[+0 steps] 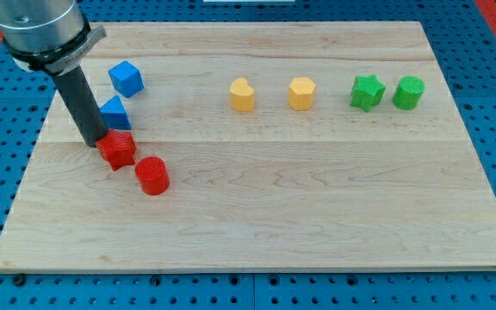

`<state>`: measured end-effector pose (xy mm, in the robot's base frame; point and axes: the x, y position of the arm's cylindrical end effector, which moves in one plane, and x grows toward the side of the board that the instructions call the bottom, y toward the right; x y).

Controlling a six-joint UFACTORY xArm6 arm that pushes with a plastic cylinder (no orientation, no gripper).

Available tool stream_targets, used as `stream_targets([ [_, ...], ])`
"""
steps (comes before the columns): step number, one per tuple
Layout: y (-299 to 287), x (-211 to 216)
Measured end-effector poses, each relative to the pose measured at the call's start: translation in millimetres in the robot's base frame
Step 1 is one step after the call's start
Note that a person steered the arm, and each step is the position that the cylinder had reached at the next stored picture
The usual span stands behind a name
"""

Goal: Slide the blue cube towards the yellow heart

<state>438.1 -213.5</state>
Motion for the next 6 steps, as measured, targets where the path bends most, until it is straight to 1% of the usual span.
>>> stream_targets([
  [1,-56.7,-26.8],
  [3,-39.6,-103.3],
  [4,-9.5,-119.2],
  [5,28.7,-111.1],
  [6,41.1,-103.5],
])
